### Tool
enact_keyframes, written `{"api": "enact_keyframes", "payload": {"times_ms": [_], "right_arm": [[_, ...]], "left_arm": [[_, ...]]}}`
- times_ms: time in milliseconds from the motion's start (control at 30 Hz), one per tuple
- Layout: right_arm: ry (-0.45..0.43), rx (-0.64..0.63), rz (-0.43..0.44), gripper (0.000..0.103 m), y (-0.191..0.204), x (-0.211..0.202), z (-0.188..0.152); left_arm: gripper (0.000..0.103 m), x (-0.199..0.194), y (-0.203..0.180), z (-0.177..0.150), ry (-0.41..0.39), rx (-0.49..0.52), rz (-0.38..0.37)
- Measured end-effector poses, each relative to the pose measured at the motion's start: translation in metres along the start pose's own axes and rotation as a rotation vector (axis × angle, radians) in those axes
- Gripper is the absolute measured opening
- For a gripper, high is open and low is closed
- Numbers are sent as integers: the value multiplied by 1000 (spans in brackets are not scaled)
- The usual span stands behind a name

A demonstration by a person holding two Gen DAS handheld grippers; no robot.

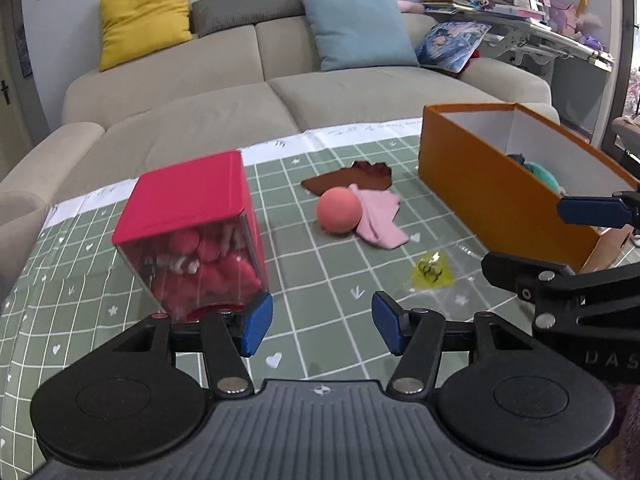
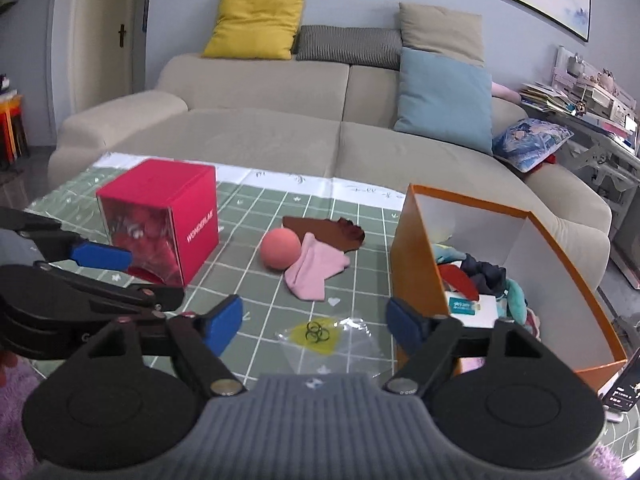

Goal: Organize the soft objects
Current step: 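Move both tools back over the mat toward the plastic bag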

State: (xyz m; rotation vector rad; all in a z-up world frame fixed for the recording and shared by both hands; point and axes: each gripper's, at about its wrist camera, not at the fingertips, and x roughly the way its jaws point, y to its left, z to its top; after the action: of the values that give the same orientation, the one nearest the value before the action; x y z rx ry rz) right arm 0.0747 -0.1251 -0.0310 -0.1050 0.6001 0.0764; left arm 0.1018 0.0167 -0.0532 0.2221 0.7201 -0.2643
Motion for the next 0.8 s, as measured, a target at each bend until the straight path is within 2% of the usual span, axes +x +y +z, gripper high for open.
{"api": "enact_keyframes", "payload": {"times_ms": [200, 300, 367, 467, 667, 733, 800], "right_arm": [[90, 59, -31, 73, 0, 22, -9], [113, 42, -51, 71, 4, 32, -14], [120, 38, -63, 66, 5, 36, -17], [136, 41, -78, 61, 6, 46, -19], [176, 79, -75, 62, 7, 67, -26], [194, 93, -71, 72, 6, 75, -28], [209, 105, -82, 75, 7, 83, -32]], "left_arm": [[67, 9, 2, -6, 15, -12, 6], [64, 17, 3, -6, 30, -23, 0], [56, 22, 3, -7, 40, -33, -10], [56, 28, 4, -7, 44, -42, -11], [56, 44, 8, -12, 70, -63, -9], [56, 50, 10, -15, 83, -73, -8], [56, 56, 12, -16, 92, -81, -10]]}}
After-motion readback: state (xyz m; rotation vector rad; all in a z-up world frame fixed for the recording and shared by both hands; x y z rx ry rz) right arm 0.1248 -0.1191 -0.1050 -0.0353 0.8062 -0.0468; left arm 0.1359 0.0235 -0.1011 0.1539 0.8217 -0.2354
